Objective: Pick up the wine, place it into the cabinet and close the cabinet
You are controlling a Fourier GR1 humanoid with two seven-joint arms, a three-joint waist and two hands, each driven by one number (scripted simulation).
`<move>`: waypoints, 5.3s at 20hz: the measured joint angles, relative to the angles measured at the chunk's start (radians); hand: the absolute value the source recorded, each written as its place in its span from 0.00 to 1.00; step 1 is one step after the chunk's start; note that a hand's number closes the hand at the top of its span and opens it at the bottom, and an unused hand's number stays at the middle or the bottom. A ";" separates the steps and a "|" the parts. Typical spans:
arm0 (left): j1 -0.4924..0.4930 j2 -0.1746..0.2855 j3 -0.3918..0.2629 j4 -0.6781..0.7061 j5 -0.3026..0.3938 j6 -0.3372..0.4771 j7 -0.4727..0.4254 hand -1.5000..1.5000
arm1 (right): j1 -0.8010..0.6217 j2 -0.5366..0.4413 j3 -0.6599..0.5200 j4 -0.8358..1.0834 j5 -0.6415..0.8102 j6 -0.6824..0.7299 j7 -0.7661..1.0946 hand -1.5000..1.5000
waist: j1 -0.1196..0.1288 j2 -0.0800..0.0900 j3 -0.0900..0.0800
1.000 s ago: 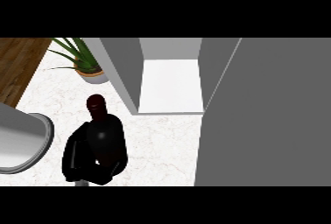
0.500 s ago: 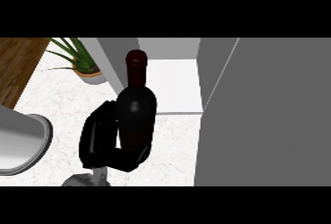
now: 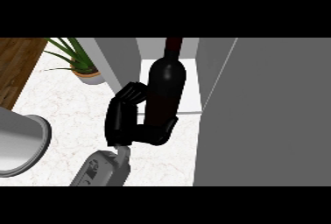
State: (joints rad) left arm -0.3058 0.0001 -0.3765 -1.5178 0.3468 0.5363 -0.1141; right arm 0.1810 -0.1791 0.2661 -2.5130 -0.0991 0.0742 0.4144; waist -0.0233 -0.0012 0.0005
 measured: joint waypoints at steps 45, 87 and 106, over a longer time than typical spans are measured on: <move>-0.548 0.000 0.015 0.957 0.534 0.006 -0.402 1.00 | 0.036 0.048 -0.055 0.011 -0.033 0.097 -0.026 0.00 | -0.019 0.011 -0.001; -0.845 0.028 0.063 1.377 0.333 0.045 -0.472 0.00 | 0.052 0.091 0.011 0.013 -0.025 0.123 -0.028 0.00 | -0.036 0.018 -0.002; -0.667 0.020 0.070 1.026 0.308 -0.073 -0.525 0.00 | 0.084 0.092 -0.010 0.004 -0.019 0.104 -0.023 0.00 | 0.028 -0.010 0.000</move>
State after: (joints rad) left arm -0.9727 0.0203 -0.3062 -0.4919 0.6551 0.4630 -0.6388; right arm 0.2646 -0.0873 0.2559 -2.5094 -0.1185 0.1786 0.3911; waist 0.0051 -0.0109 0.0003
